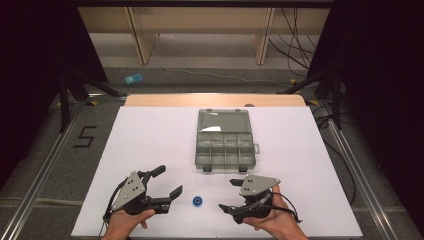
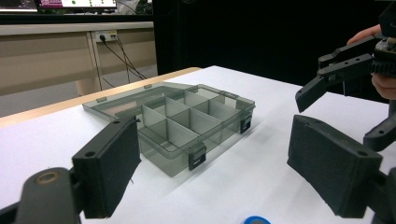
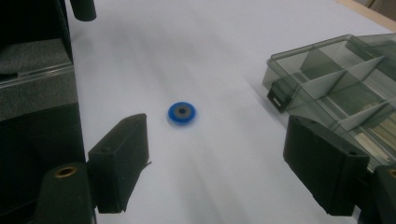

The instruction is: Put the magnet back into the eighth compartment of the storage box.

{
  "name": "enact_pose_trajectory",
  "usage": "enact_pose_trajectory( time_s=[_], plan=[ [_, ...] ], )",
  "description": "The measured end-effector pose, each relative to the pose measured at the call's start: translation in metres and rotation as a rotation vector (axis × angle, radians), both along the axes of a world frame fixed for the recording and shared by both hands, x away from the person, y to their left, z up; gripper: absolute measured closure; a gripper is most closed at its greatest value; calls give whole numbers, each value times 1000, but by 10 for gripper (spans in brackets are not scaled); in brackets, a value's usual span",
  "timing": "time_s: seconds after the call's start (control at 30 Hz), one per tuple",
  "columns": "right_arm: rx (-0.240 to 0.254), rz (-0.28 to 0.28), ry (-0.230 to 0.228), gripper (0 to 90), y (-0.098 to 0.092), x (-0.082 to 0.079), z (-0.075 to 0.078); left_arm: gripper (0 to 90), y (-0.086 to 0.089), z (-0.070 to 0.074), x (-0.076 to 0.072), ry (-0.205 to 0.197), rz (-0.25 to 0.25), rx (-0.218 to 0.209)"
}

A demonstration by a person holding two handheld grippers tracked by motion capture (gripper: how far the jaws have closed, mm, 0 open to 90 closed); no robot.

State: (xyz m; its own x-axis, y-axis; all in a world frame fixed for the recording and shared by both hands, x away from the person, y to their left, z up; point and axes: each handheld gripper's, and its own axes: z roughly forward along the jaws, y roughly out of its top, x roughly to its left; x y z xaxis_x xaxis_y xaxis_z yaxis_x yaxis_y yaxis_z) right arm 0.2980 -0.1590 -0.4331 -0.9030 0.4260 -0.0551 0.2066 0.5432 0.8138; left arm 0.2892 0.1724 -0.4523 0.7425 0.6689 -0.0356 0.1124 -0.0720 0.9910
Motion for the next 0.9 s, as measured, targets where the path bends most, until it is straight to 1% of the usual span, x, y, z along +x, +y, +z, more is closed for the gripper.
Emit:
enact_pose_trajectory(
  time_s=[0.23, 0.27, 0.33, 0.37, 0.43, 0.47, 0.5, 0.53, 0.73, 0.9],
  plan=[
    [-47, 46, 32, 244, 17, 1, -3, 165, 1, 0, 0, 0, 2, 0],
    [-53, 45, 30, 247, 19, 1, -4, 165, 0, 0, 0, -2, 1, 1],
    [-74, 61, 39, 250, 25, 3, -5, 165, 0, 0, 0, 0, 0, 1],
    [-74, 61, 39, 250, 25, 3, -5, 165, 0, 0, 0, -1, 1, 1],
    [-91, 69, 45, 252, 29, 5, -6, 165, 0, 0, 0, -1, 1, 1],
    [-98, 72, 55, 255, 31, 6, -7, 165, 0, 0, 0, 1, 3, 0],
    [-98, 72, 55, 255, 31, 6, -7, 165, 0, 0, 0, 1, 3, 0],
    [-110, 78, 63, 256, 35, 8, -7, 165, 0, 0, 0, 2, 4, -1],
    [-139, 92, 60, 260, 44, 12, -10, 165, 1, 0, 0, 0, 10, -1],
    [-165, 106, 71, 271, 55, 16, -11, 165, 1, 0, 0, -3, 13, 0]
  ],
)
